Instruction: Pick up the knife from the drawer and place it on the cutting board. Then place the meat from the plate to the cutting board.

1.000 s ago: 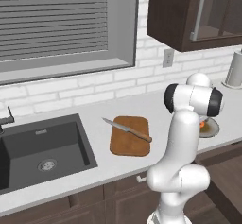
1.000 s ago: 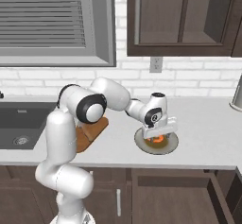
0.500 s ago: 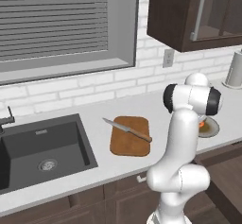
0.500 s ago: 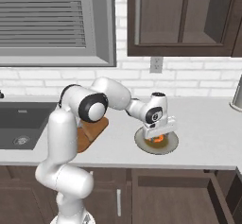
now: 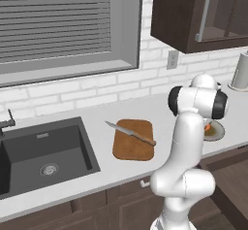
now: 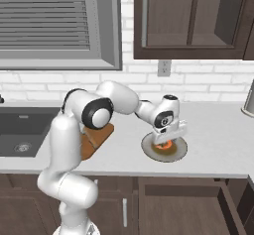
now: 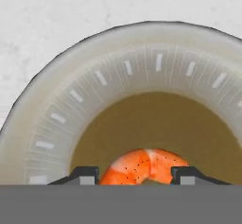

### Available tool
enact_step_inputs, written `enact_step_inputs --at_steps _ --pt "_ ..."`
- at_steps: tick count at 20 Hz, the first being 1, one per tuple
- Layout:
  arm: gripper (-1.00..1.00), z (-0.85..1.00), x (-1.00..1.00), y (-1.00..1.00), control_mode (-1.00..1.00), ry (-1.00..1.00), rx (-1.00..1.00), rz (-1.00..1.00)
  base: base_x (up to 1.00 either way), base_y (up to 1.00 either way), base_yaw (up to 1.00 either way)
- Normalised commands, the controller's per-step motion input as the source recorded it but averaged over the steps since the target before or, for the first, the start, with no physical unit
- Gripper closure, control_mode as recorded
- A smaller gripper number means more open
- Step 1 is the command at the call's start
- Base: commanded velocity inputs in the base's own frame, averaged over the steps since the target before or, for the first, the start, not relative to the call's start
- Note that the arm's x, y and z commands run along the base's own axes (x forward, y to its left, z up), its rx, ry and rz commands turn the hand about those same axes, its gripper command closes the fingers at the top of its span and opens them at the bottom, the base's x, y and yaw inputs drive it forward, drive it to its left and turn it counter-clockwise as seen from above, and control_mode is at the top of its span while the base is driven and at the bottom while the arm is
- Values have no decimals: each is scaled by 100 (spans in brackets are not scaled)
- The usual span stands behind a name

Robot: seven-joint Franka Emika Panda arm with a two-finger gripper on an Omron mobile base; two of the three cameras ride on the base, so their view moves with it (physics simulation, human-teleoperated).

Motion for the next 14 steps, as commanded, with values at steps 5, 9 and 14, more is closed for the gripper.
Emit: enact_step_inputs --at_steps 5,9,14 --pt "100 53 -67 62 -100 -18 0 25 0 0 0" --pt "100 26 -23 100 -100 -1 0 28 0 0 0" --pt "100 31 -4 100 -100 -15 0 20 0 0 0"
